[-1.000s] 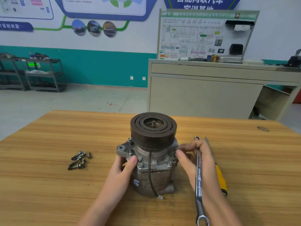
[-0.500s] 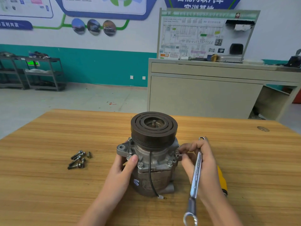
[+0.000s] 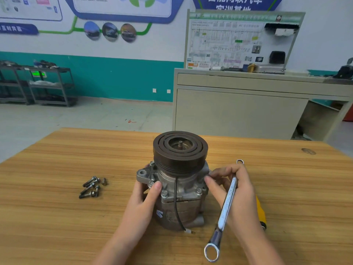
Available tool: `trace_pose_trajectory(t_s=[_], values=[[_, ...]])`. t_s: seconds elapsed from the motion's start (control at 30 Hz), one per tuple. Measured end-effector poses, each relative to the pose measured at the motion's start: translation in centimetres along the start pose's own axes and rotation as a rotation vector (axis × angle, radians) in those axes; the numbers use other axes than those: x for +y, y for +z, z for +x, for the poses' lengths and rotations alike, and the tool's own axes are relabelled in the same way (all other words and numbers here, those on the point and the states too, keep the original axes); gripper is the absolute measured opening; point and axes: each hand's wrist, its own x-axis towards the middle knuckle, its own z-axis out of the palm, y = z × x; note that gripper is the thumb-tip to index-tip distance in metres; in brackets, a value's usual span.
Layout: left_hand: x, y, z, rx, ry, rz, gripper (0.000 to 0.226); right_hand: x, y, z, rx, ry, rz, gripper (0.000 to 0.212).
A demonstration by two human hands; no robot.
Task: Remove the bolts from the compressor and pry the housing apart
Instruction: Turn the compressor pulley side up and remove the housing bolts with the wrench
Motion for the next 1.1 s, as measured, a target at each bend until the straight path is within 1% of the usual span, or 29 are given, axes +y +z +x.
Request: trace_pose_trajectory(t_s=[0.07,0.1,0.13,0.17,0.2,0.23,0.27,0.3,0.33,0.4,0.43,0.5,0.6,0.63,0.77,0.8,0.87,0.93,0.97,1.0,1.03,1.07,1.1], values=[[0.1,0.6,-0.5,0.101,0.049,0.003,0.058,-0.1,-0.2,0.1,0.029,0.006,0.064,0.043],[0.2,0.8,-0.8,0.182,0.117,0.035,0.056,-0.5,-0.3,0.1,0.047,0.003,0.089,0.047],[0.5,1.0,-1.2,0.280,0.244,0.099,0.052,-0.9,-0.4,0.2,0.065,-0.003,0.108,0.049],[1.0,1.1,-1.4,0.365,0.409,0.176,0.047,-1.4,-0.4,0.2,0.083,-0.014,0.129,0.050],[1.5,1.2,-1.7,0.381,0.563,0.266,0.040,-2.0,-0.4,0.1,0.096,-0.023,0.158,0.048],[2.2,1.5,-1.9,0.332,0.683,0.373,0.032,-2.6,-0.3,-0.1,0.097,-0.031,0.193,0.043],[2.9,1.9,-2.2,0.252,0.747,0.472,0.025,-3.1,-0.1,-0.3,0.082,-0.029,0.231,0.036],[3.8,2.3,-2.5,0.161,0.734,0.536,0.023,-3.6,0.2,-0.7,0.055,-0.020,0.261,0.030],[4.7,2.8,-2.7,0.079,0.655,0.560,0.025,-4.0,0.5,-1.1,0.021,-0.010,0.284,0.027],[5.8,3.4,-3.3,-0.012,0.474,0.541,0.031,-4.5,1.2,-2.0,-0.028,-0.002,0.337,0.027],[6.2,3.6,-3.6,-0.043,0.414,0.517,0.030,-4.6,1.5,-2.4,-0.034,0.005,0.369,0.027],[6.6,3.5,-4.0,-0.099,0.338,0.403,0.021,-4.8,1.7,-2.9,-0.028,0.025,0.381,0.028],[6.9,2.9,-4.6,-0.166,0.167,0.172,0.030,-5.0,1.7,-3.3,-0.046,0.066,0.328,0.029],[7.1,2.7,-4.8,-0.173,0.132,0.135,0.029,-5.1,1.8,-3.4,-0.066,0.075,0.302,0.030],[7.4,1.6,-4.8,-0.133,0.088,0.082,0.028,-5.8,2.3,-3.6,-0.156,0.141,0.211,0.029],[7.4,1.1,-4.6,-0.117,0.078,0.075,0.029,-6.0,2.2,-3.6,-0.171,0.163,0.199,0.034],[7.4,-0.5,-4.0,-0.050,0.049,0.085,0.029,-6.0,1.8,-3.7,-0.170,0.194,0.156,0.057],[6.7,-2.8,-2.8,0.047,0.006,0.156,0.025,-6.0,1.0,-3.7,-0.141,0.253,0.133,0.070],[5.9,-4.1,-1.9,0.101,-0.020,0.260,0.021,-5.7,0.5,-3.6,-0.125,0.298,0.124,0.077],[4.9,-5.5,-0.9,0.152,-0.044,0.429,0.017,-5.4,0.0,-3.5,-0.098,0.344,0.121,0.082],[3.8,-6.6,0.2,0.194,-0.067,0.626,0.013,-5.1,-0.4,-3.4,-0.063,0.381,0.141,0.081],[2.7,-7.6,1.2,0.220,-0.090,0.809,0.009,-4.8,-0.7,-3.3,-0.020,0.408,0.189,0.073],[1.6,-8.3,2.0,0.229,-0.119,0.950,0.008,-4.6,-0.8,-3.1,0.027,0.416,0.244,0.057]])
